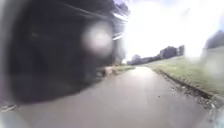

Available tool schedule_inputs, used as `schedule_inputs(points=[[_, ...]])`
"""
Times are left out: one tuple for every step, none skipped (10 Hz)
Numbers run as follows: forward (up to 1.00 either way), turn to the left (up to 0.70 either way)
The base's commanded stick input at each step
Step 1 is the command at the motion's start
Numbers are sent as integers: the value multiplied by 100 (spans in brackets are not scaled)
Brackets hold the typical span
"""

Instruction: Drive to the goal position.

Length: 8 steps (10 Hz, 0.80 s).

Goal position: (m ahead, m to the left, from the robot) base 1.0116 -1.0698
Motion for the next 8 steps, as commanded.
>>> schedule_inputs(points=[[45,-27],[45,-27],[45,-27],[45,-27],[45,-27],[45,-27],[45,-27],[45,-27]])
